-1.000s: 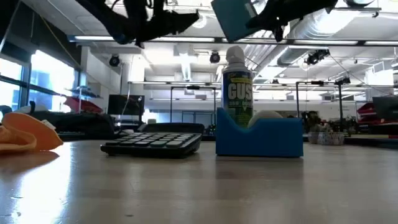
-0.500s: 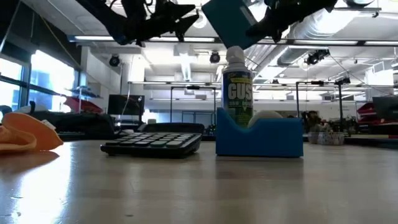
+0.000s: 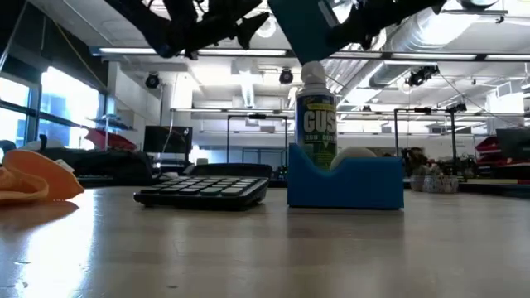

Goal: Apply microfiber cloth
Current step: Spray the back of the cellphone with spray bottle

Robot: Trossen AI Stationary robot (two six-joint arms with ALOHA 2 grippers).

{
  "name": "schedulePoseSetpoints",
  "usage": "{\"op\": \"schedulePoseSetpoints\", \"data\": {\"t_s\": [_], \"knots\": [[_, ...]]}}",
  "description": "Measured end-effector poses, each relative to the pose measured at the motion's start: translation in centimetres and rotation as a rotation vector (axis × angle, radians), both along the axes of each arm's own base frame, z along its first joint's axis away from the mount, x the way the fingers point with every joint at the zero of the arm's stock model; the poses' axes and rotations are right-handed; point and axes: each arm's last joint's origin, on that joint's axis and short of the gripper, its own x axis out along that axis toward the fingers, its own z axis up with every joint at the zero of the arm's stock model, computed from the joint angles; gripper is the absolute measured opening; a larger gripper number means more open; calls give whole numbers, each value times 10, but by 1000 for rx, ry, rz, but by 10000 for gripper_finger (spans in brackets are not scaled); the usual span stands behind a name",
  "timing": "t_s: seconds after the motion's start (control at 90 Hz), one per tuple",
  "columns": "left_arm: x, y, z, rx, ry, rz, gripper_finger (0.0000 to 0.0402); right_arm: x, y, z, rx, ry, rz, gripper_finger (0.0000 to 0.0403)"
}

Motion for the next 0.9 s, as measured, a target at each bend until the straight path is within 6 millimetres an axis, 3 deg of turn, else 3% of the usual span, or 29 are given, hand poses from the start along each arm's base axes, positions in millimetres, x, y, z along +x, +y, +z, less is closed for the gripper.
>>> {"op": "schedulePoseSetpoints", "data": {"t_s": [0.656,0.9], "knots": [[23,-31,7,-25,-125,56,232,19,1,-3,-13,-57,75,0],[26,-35,8,-11,-145,77,207,20,3,-2,-13,-65,72,0]]}}
